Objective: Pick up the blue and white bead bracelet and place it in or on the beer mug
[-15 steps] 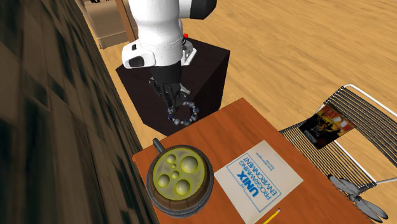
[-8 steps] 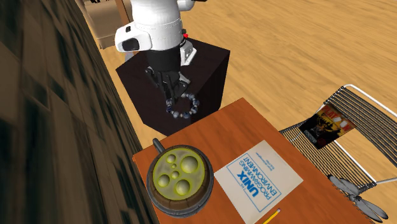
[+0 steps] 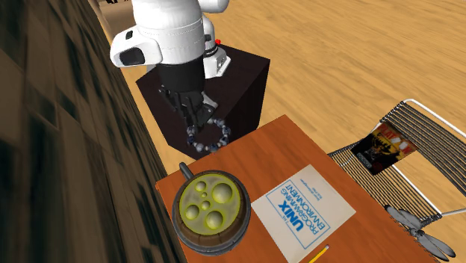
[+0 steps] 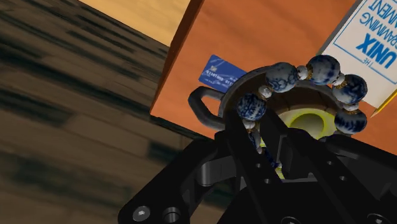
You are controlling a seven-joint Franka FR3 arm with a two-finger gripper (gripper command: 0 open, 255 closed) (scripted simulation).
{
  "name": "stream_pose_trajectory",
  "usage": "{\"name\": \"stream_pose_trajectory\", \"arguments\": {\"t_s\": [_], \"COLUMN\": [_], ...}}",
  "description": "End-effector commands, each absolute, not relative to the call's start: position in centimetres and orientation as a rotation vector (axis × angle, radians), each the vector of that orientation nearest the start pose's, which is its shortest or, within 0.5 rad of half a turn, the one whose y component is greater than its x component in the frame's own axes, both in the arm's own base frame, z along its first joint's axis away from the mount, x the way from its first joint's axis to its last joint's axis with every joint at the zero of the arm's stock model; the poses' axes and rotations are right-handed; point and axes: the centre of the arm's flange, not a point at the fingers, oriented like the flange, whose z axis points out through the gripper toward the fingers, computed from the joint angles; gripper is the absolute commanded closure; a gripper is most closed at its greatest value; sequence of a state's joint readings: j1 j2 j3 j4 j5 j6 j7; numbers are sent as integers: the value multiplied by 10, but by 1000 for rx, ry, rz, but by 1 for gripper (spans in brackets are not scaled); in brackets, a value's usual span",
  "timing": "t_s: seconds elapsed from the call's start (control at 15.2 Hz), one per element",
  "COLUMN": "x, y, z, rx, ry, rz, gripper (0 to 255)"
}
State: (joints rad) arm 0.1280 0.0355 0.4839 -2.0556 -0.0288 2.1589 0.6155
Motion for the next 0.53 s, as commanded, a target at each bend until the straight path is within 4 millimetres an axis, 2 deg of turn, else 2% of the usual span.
{"name": "stream_pose_trajectory", "arguments": {"t_s": [0.0,0.33,0.46], "x": [489,550,558], "y": [331,355,358], "z": [429,433,429], "rx": [-3106,-3106,-3106], "ry": [-15,-15,-15], "rz": [-99,-99,-99], "gripper": [255,255,255]}}
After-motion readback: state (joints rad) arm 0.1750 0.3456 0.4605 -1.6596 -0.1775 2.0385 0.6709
